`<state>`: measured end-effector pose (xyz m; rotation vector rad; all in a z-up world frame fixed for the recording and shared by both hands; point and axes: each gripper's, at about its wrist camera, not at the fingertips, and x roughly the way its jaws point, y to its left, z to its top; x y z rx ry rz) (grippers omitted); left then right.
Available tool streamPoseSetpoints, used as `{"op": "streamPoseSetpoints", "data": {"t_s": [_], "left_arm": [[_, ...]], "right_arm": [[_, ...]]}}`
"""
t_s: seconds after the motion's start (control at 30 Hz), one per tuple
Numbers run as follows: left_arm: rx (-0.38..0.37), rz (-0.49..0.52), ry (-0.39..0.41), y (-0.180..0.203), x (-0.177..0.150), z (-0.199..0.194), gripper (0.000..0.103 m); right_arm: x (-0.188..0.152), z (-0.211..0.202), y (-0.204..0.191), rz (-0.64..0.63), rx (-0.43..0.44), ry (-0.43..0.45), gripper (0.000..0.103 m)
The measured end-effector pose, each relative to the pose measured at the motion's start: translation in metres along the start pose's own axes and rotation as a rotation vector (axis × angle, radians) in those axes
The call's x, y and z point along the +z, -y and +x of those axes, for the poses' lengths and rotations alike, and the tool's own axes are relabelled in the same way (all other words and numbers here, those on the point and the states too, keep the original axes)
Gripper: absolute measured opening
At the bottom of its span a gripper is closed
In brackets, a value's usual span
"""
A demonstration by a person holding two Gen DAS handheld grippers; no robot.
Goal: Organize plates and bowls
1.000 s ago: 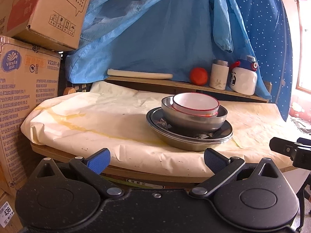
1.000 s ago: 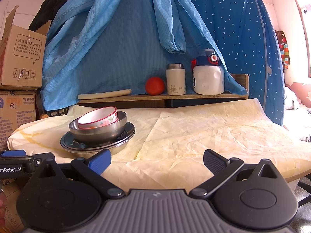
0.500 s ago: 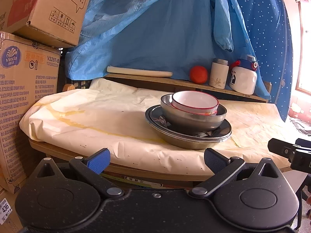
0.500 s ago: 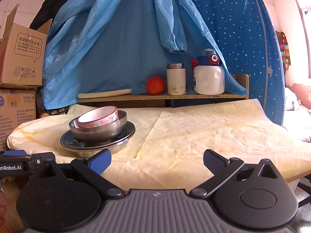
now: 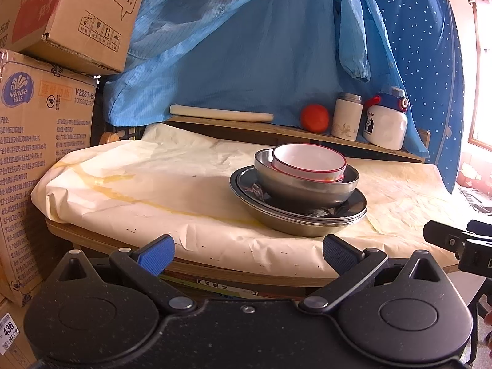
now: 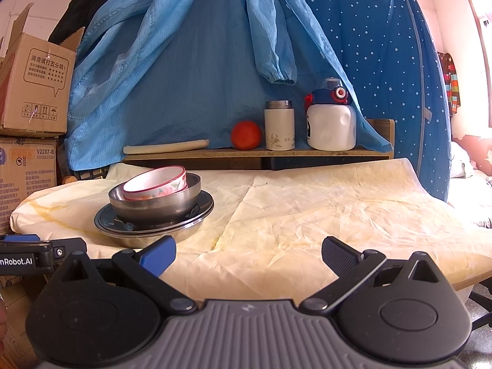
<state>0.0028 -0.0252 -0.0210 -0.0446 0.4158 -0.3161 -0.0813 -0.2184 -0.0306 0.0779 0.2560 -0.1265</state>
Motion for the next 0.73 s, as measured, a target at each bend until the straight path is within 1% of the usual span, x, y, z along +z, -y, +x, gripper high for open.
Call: {"op": "streamPoseSetpoints", "data": {"t_s": [0.73], "left_arm": [[0.002,-0.001,0.0,0.0003,-0.0006,0.0003,0.102]], "right_arm": [[-0.0006,0.0006,0.0003,0.002,0.003,-0.005,0.103]]}}
